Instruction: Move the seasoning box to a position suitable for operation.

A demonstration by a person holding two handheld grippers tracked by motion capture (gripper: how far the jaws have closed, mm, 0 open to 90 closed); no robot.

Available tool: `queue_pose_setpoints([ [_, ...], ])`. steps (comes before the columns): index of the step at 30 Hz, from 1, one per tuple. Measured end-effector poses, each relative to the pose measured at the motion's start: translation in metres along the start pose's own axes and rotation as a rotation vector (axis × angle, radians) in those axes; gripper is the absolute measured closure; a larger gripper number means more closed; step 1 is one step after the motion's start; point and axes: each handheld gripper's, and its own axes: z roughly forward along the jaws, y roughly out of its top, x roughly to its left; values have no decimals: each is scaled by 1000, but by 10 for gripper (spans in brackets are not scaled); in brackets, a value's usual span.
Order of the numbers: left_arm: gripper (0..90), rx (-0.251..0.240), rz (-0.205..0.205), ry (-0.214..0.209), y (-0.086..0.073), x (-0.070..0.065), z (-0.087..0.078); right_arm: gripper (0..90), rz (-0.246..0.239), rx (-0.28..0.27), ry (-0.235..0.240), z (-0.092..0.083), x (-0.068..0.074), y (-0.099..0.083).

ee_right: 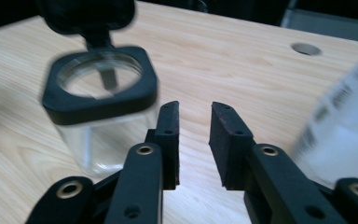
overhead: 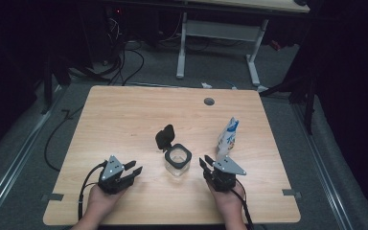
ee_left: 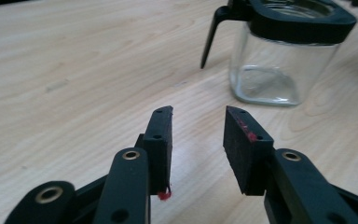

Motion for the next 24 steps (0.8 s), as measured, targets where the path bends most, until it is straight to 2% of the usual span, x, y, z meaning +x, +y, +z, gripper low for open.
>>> queue_pose_setpoints([
  [3, 605, 5, 29, 20, -2, 0, -1, 716, 15, 13, -34, -4, -5, -5],
  [5, 597, 1, 23, 20, -2, 0, -1, 713, 20, 15, -46, -5, -7, -7],
  [6, 594, -11, 4, 19, -2, 0, -3, 712, 36, 21, -60, -6, -11, -11],
  [10, 583, -18, 16, 28, -3, -5, -4, 713, 51, 26, -88, -10, -17, -15],
  [13, 576, -16, 27, 33, -3, -6, -3, 712, 55, 23, -119, -14, -22, -16],
  [14, 575, -16, 43, 44, -3, -8, -3, 709, 49, 26, -127, -14, -23, -16],
  [17, 570, -18, 59, 61, -4, -10, -4, 703, 40, 40, -156, -13, -29, -19],
  [20, 566, -21, 52, 68, -5, -11, -6, 710, 49, 58, -155, -9, -34, -22],
  [24, 558, -19, 64, 85, -8, -10, -9, 726, 51, 78, -154, 1, -38, -24],
])
